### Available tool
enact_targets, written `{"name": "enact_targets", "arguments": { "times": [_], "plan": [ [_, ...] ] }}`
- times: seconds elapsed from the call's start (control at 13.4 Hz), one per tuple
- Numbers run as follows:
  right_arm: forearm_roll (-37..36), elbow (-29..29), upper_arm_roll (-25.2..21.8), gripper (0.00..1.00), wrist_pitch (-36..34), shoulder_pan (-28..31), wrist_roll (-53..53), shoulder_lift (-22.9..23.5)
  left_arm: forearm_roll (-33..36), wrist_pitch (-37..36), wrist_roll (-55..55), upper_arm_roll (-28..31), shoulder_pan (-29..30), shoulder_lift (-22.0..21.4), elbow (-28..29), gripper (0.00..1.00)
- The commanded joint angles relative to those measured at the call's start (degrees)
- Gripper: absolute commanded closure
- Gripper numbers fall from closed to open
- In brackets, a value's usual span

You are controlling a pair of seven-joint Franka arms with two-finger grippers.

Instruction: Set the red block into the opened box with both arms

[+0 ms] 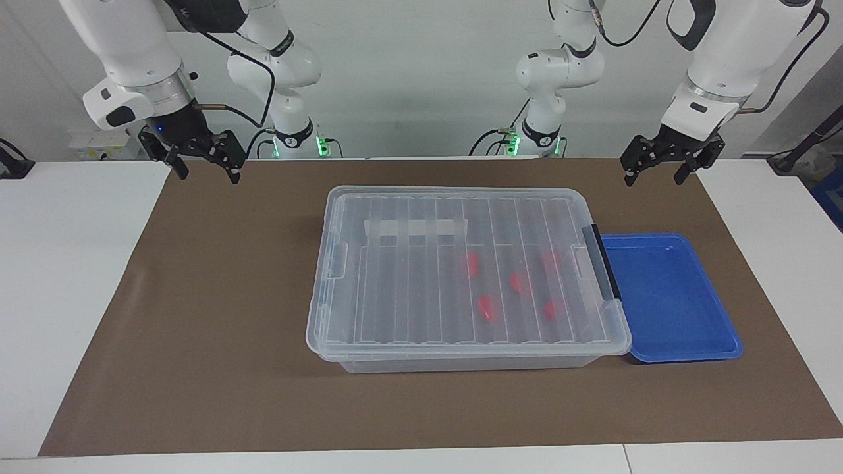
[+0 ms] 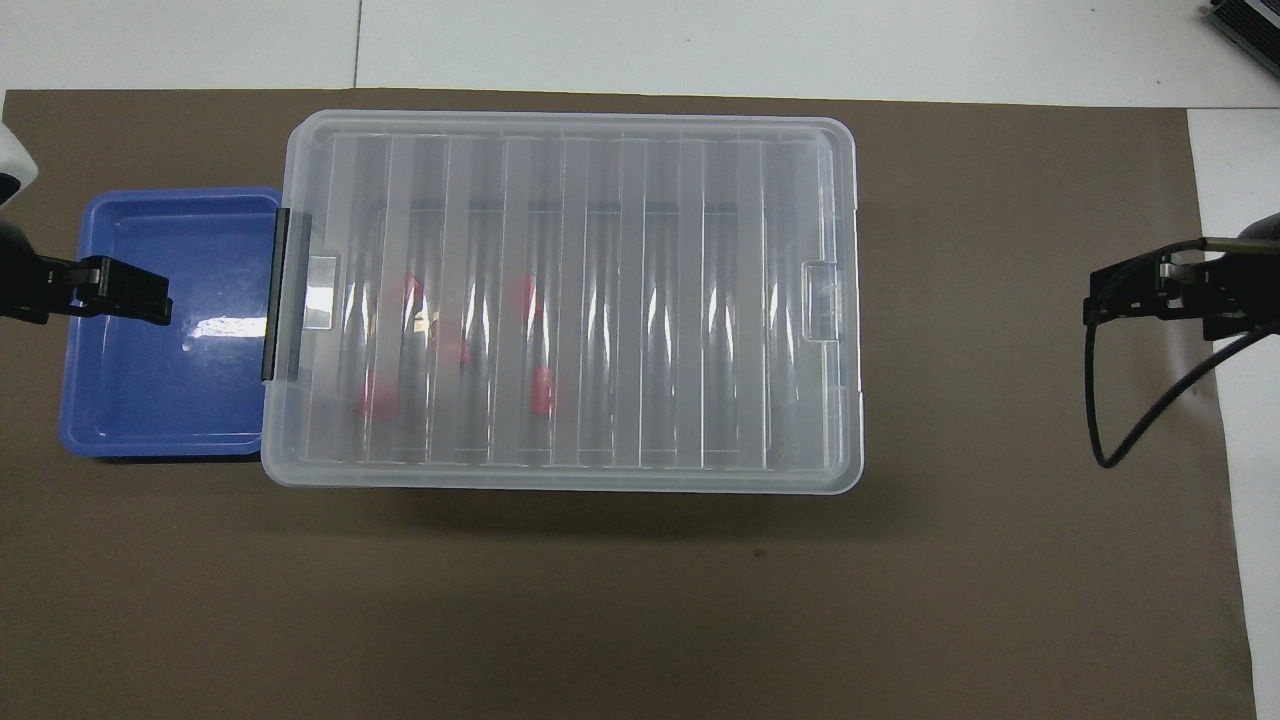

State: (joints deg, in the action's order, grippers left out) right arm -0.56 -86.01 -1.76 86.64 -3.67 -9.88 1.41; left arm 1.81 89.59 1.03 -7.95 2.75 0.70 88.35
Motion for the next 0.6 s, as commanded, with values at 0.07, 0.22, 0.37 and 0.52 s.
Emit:
{"name": "enact_targets", "arguments": {
  "times": [0.07,0.22,0.37,0.52],
  "plan": [
    [-0.5,0.58,0.44,0.0,-0.95,-0.11,-0.58,0.27,-1.11,0.85,0.2,0.22,-0.02,-1.5,1.83,0.0],
    [-0.5,0.49,0.44,0.0,-0.95,-0.02,-0.49,0.26,-1.11,0.58,0.11,0.13,0.06,-1.5,1.83,0.0],
    [-0.41,0.49,0.53,0.0,-0.95,-0.11,-0.58,0.26,-1.11,0.59,0.2,0.22,0.06,-1.5,1.83,0.0],
    [-0.23,0.49,0.53,0.0,-0.86,-0.02,-0.49,0.26,-1.11,0.32,0.38,0.22,0.59,-1.5,1.83,0.0]
  ]
}}
